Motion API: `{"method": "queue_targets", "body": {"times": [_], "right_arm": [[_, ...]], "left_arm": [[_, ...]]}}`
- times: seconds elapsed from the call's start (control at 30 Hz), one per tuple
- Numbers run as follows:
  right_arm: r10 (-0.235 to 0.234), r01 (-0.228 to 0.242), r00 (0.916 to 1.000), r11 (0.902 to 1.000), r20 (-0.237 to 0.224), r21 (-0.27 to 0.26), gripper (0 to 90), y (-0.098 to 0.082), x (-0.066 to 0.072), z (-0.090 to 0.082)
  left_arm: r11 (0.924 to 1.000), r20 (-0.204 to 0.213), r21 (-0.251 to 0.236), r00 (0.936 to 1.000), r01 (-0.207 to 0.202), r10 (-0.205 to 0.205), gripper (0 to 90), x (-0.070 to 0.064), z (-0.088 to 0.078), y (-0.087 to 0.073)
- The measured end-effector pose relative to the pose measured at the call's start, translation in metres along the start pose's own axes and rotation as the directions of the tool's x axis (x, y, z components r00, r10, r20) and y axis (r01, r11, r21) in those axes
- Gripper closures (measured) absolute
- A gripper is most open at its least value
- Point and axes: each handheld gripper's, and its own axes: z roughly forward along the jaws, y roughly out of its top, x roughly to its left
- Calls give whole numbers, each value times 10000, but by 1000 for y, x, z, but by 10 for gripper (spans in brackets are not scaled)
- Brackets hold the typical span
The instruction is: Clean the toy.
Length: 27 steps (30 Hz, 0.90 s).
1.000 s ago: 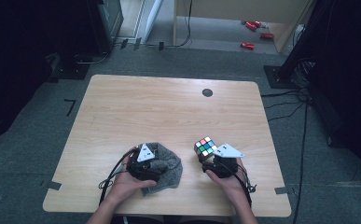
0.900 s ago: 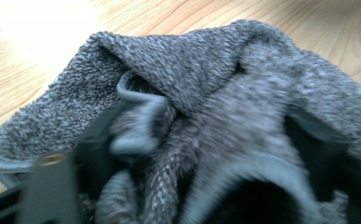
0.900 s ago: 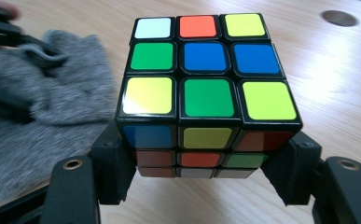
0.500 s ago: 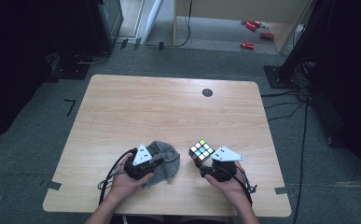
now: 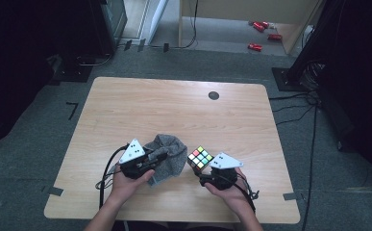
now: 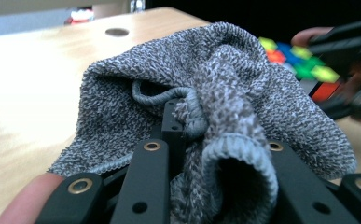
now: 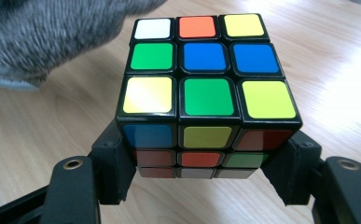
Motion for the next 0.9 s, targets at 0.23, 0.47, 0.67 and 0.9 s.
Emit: {"method": "queue_targets", "body": {"times": [0.23,0.47,0.67,0.9], "right_arm": [[-305,309,9994,9991,-152,278,341,3,16,11],[-617,624,9980,9966,-154,536,342,6,33,20],[-734,741,9972,9956,-149,581,342,9,38,20],[-965,968,9953,9942,-91,471,345,9,41,21]], "left_arm": [[9992,633,-310,9976,-270,290,753,-22,-1,15],[9846,-266,573,9856,-1651,1669,750,-59,11,24],[9708,-436,1098,9747,-2133,2191,749,-70,21,22],[9715,-962,1319,9729,-1971,2104,751,-58,19,21]]}}
